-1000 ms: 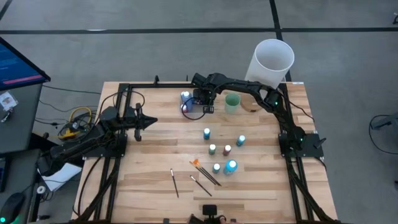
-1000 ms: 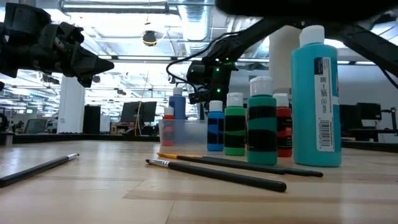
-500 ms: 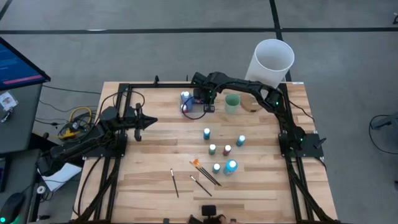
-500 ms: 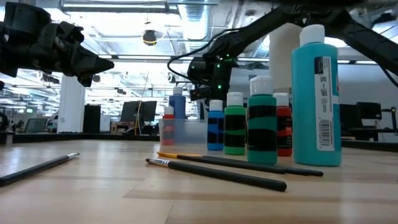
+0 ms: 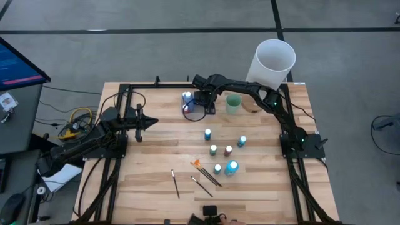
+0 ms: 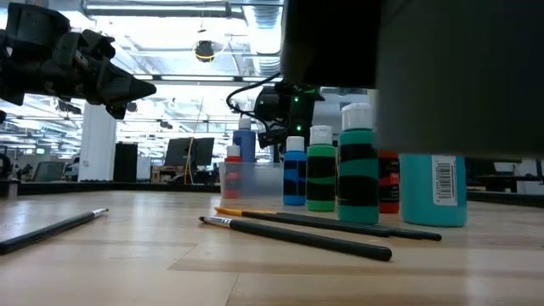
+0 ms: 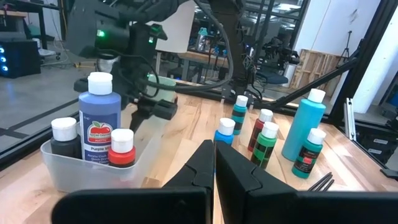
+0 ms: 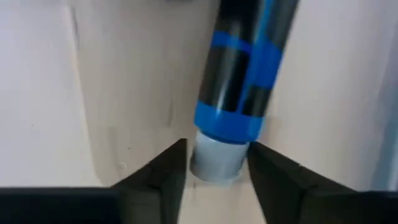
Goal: Pick & Place Paint Supplies
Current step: Put the small bottom blue paint bottle into the transparent bin
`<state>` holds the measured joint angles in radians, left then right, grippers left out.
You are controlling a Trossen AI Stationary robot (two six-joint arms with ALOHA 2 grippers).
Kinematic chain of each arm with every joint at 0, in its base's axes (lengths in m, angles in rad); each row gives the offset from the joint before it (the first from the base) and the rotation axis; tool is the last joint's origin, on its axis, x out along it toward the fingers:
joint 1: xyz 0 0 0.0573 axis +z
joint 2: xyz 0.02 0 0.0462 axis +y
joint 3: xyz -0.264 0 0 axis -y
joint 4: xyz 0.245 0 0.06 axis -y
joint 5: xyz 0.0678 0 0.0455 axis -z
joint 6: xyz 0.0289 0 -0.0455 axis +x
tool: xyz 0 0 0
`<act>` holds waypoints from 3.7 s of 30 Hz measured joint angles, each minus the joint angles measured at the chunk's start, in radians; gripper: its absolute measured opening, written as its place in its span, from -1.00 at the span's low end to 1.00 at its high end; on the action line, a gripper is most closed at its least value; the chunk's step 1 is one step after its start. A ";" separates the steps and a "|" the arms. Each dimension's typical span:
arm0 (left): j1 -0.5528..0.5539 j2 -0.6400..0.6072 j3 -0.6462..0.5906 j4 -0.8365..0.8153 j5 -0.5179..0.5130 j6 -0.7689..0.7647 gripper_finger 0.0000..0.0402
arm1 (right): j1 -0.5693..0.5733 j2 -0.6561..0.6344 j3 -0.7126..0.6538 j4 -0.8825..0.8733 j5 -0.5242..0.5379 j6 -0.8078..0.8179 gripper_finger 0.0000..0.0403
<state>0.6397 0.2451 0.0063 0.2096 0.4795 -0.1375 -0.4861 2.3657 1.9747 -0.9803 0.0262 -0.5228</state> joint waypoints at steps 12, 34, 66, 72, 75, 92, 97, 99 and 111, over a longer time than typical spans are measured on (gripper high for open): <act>0.000 0.000 0.000 0.000 0.000 -0.001 -1.00 | 0.001 0.000 0.000 0.004 0.027 0.012 -0.52; 0.000 0.000 0.000 0.000 0.000 0.000 -1.00 | 0.016 -0.024 0.240 -0.208 0.031 0.057 -0.52; 0.000 0.017 0.000 0.030 -0.144 -0.195 -0.13 | 0.235 -0.127 0.381 -0.594 0.499 0.161 -0.53; -0.004 0.076 0.000 0.159 -0.118 -0.324 0.23 | 0.323 -0.178 0.381 -0.582 0.496 0.203 -0.52; -0.033 0.126 0.000 0.250 -0.086 -0.340 0.30 | 0.372 -0.182 0.381 -0.568 0.496 0.219 -0.52; -0.352 0.523 0.074 0.565 -0.258 -0.075 0.32 | 0.521 -0.182 0.380 -0.327 0.492 0.173 -0.51; -0.380 0.646 0.154 0.565 -0.320 0.015 0.32 | 0.530 -0.182 0.380 -0.308 0.475 0.181 -0.51; -0.385 0.692 0.181 0.565 -0.331 0.039 0.32 | 0.531 -0.182 0.380 -0.308 0.468 0.183 -0.51; -0.415 0.796 0.256 0.624 -0.349 0.095 0.32 | 0.520 -0.182 0.380 -0.310 0.444 0.183 -0.50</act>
<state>0.2252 1.0412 0.2623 0.8335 0.1303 -0.0428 0.0340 2.1834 2.3550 -1.2899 0.4701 -0.3393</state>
